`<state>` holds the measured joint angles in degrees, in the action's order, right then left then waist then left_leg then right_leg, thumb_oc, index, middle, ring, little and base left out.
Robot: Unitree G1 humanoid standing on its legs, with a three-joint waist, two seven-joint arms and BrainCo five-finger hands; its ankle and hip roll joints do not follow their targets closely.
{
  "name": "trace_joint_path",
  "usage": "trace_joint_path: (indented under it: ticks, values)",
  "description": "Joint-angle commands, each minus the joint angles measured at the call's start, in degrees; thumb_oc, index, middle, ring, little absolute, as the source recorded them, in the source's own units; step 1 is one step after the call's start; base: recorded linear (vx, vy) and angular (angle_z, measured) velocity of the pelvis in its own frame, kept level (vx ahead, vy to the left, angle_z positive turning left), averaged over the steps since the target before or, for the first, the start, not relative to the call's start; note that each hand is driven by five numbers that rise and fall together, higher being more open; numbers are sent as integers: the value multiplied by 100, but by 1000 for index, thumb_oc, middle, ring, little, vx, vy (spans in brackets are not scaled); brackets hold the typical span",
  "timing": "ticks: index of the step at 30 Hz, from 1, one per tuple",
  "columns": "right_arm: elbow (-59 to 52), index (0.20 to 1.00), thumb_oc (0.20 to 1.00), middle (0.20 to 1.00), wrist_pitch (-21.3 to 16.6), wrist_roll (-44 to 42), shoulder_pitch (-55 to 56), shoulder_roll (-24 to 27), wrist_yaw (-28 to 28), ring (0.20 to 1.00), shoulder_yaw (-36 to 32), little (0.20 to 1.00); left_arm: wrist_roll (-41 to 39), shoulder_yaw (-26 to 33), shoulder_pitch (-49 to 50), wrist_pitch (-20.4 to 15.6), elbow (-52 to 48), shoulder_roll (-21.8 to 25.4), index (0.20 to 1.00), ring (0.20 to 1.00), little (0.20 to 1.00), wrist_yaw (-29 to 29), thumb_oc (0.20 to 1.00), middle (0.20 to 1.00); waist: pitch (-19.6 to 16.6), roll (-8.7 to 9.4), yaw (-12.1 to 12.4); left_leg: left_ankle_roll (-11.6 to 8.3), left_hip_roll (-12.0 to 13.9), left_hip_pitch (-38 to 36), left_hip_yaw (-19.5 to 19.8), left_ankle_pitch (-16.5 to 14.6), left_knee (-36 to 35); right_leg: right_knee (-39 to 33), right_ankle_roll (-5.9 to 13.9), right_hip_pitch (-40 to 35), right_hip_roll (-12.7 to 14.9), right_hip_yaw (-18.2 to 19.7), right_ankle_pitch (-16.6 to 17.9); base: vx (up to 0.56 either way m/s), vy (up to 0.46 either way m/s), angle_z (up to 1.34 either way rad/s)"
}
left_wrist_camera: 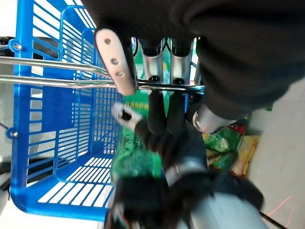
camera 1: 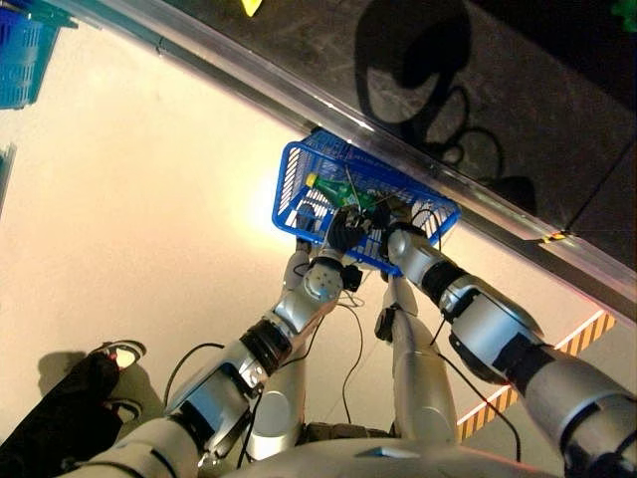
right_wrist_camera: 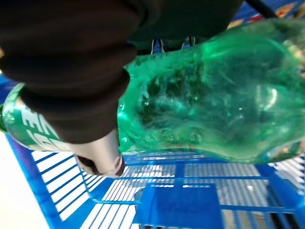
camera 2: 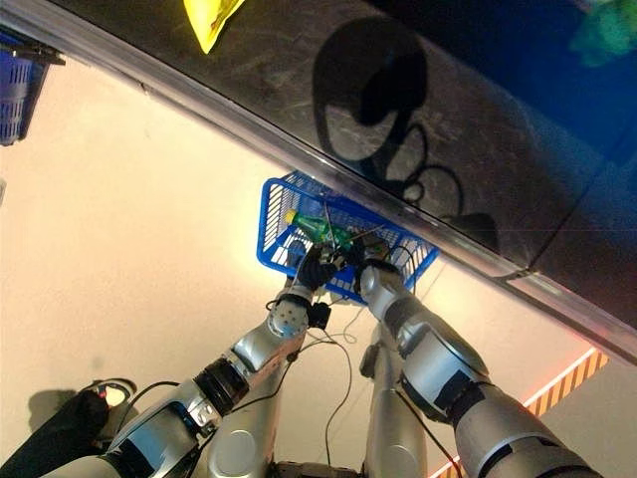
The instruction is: Pick up the snacks into the basket
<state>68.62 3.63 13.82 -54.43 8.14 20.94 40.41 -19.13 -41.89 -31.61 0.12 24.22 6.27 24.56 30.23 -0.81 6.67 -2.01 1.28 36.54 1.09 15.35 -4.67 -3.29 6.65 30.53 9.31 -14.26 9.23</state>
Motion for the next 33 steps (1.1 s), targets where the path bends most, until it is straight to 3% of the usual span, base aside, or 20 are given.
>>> trace_joint_path:
  ticks: [1, 3, 4, 5, 9, 14, 20, 24, 26, 33]
  values:
    - [31, 200, 200, 200, -229, -9, -616, -36, 154, 200, 82, 200, -143, -216, -783, -623, -1030, -708, 200, 200, 200, -199, 200, 200, -44, -397, 68, -175, -252, -54, -13, -417, 5, 84, 174, 295, 38, 159, 206, 14, 20, 16]
    - [240, 200, 200, 200, -173, 14, -788, 61, 193, 200, 34, 200, -268, -293, -796, -636, -1205, -693, 200, 200, 200, -280, 200, 200, -44, -474, 126, -173, -287, 126, 1, -383, 22, 96, 181, 428, 74, 125, 226, 10, 22, 9]
    - [308, 260, 260, 260, -166, -29, -781, 132, 209, 260, -29, 260, -308, -321, -737, -626, -1308, -662, 200, 200, 200, -323, 200, 200, -44, -516, 165, -168, -304, 142, 13, -403, 25, 104, 187, 433, 76, 117, 206, 7, 34, 4]
    - [355, 1000, 1000, 1000, -166, -115, -798, 194, 203, 1000, -99, 1000, -363, -328, -748, -614, -1402, -620, 200, 200, 200, -370, 200, 200, -44, -552, 194, -161, -321, 218, 16, -379, 34, 112, 194, 505, 93, 93, 225, 19, 30, 7]
    - [435, 1000, 1000, 1000, -138, -136, -639, 447, 215, 1000, -171, 1000, -481, -238, -630, -623, -1672, -534, 200, 200, 200, -401, 200, 200, -44, -631, 267, -132, -368, 247, 61, -412, 38, 116, 218, 521, 121, 53, 218, 11, 22, 4]
    - [200, 1000, 1000, 1000, -226, -514, -249, 400, 126, 1000, -341, 1000, -431, -77, -572, -566, -1474, -535, 200, 200, 200, -341, 200, 200, -44, -558, 219, -105, -380, 154, 59, -439, 45, 104, 230, 424, 125, 50, 197, 5, 21, 6]
    - [-747, 1000, 1000, 1000, -492, -1378, 1113, 90, -28, 1000, -616, 1000, -179, 461, -356, -438, -632, -282, 200, 200, 200, -46, 200, 200, -44, -211, -83, -103, -302, -373, -2, -509, 11, 120, 219, -22, 80, 143, 131, -7, 8, 10]
    - [-1337, 1000, 1000, 1000, -600, -1641, 1969, 266, -117, 1000, -784, 1000, 74, 957, -92, -351, 82, 109, 200, 200, 200, 86, 200, 200, -44, 95, -314, -44, -244, -948, -77, -636, 13, 214, 218, -462, 62, 200, 59, 3, 17, -4]
    - [-1367, 1000, 1000, 1000, -611, -1729, 2086, 319, -205, 1000, -832, 1000, 39, 1091, -40, -371, 226, 154, 200, 200, 200, 130, 200, 200, -44, 138, -335, -17, -253, -1077, -91, -678, 27, 242, 215, -576, 67, 219, 38, 14, 35, -19]
    - [-2525, 1000, 1000, 1000, -684, -1659, 3380, 695, -515, 1000, -1391, 1000, 1007, 1954, 495, -99, 1222, 660, 200, 200, 200, 330, 200, 200, -44, 562, -601, 213, -363, -1986, -379, -1271, 532, 529, 290, -1368, 147, 517, -98, 43, 122, -23]
